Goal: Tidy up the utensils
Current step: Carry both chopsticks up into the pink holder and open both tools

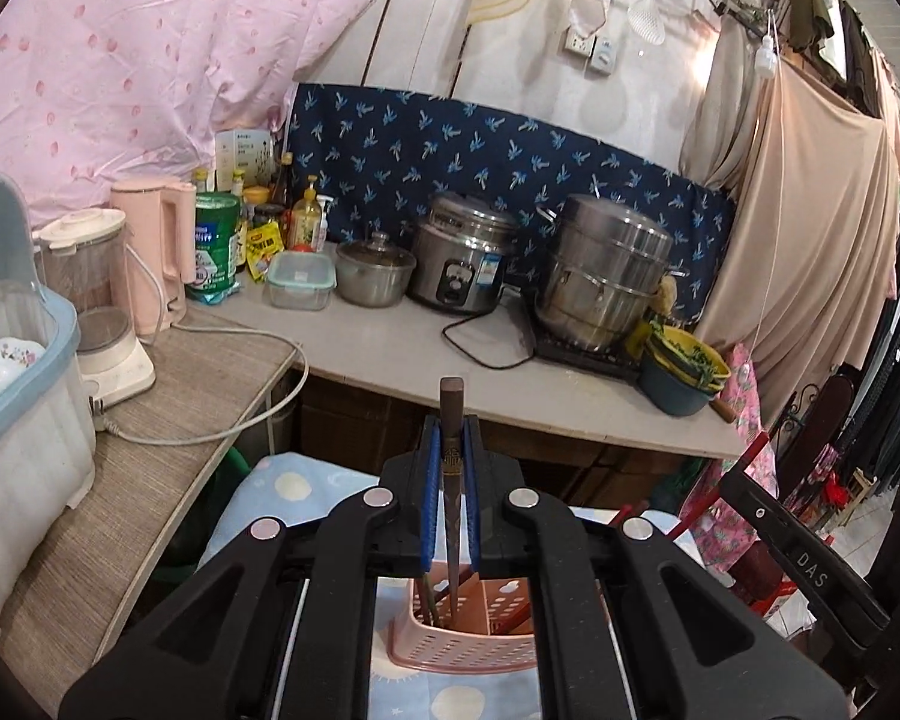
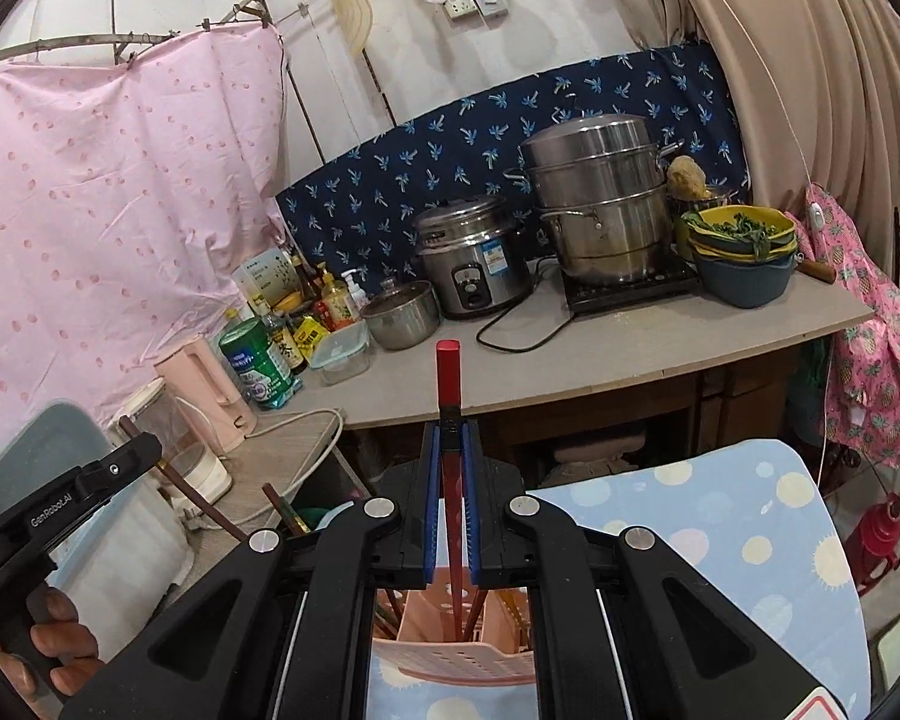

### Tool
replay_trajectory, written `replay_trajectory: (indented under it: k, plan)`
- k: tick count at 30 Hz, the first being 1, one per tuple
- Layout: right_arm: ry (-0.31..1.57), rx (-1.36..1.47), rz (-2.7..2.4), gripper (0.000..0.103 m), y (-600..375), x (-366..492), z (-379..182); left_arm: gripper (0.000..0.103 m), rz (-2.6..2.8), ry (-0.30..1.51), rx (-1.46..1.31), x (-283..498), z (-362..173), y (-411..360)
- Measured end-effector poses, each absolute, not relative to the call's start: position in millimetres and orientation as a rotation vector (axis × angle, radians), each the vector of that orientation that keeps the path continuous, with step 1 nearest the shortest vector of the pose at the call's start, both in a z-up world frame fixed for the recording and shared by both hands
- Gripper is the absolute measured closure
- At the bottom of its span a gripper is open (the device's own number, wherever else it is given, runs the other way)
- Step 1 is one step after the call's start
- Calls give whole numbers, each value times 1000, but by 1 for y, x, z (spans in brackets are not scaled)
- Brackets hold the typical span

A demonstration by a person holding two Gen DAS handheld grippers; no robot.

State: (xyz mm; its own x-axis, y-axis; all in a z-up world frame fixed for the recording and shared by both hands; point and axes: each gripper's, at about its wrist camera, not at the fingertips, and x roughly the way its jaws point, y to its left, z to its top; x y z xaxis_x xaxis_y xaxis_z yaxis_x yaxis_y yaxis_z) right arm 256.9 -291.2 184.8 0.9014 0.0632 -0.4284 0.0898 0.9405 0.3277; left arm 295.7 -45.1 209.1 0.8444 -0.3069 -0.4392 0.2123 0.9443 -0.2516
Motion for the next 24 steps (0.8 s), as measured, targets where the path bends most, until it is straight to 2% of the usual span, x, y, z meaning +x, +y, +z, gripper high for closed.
replay_trajectory:
  k: [11,12,15,18,24]
  plan:
    - [523,338,-23,96,-289,271,154,95,-269,563,-186,307,177,-49]
    - [518,337,-27,94,-290,270,154,93,-268,562,-186,306,177,-49]
    - [508,331,-32,91,-289,267,157,76,-258,557,-185,303,177,-50]
    - [495,330,-28,90,-289,260,162,68,-251,546,-174,297,178,-50]
    - [479,332,-6,90,-284,240,169,66,-241,541,-144,281,180,-51]
